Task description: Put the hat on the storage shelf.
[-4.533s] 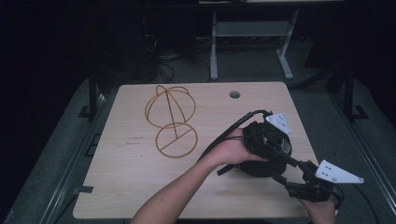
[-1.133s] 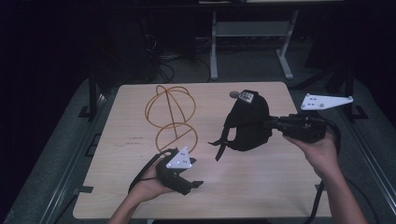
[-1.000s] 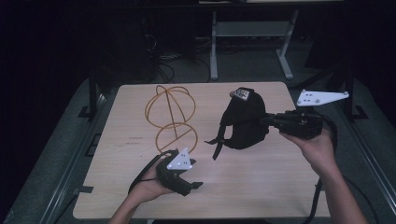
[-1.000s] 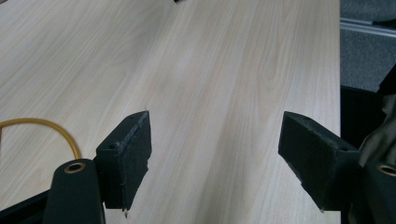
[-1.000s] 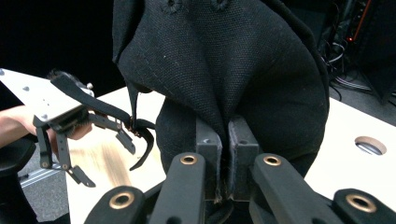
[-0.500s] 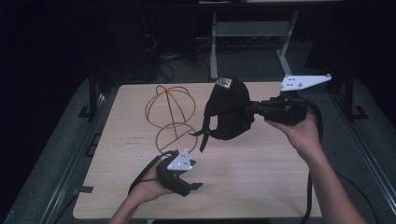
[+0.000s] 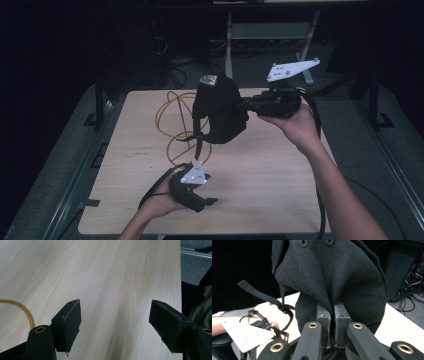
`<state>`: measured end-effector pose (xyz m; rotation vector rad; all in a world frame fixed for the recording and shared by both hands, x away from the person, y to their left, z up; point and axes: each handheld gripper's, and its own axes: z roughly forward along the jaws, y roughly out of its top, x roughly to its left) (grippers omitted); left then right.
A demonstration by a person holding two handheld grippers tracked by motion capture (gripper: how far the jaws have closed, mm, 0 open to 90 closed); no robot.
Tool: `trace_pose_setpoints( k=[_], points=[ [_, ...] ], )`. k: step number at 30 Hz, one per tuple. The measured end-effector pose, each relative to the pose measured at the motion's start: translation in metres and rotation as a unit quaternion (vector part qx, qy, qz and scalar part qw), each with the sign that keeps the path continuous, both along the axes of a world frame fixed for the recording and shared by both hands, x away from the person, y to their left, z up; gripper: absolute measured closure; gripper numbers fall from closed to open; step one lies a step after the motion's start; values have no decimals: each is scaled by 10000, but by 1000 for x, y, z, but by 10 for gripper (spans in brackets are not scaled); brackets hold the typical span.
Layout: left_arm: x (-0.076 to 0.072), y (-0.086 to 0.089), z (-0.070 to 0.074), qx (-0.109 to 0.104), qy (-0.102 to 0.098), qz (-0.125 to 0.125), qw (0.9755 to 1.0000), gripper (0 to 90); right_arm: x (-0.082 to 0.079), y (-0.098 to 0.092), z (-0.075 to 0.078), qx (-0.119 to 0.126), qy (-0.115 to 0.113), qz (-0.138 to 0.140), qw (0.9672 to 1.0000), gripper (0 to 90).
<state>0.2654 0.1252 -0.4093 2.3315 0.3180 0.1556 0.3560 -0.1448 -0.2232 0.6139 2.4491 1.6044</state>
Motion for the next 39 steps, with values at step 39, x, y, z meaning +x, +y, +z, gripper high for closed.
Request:
trace_pose_setpoints(
  k=[39],
  points=[
    [-2,-2,5,28,-201,-208,9996,259,52,121,33,-312,-7,338,9989,854]
  ],
)
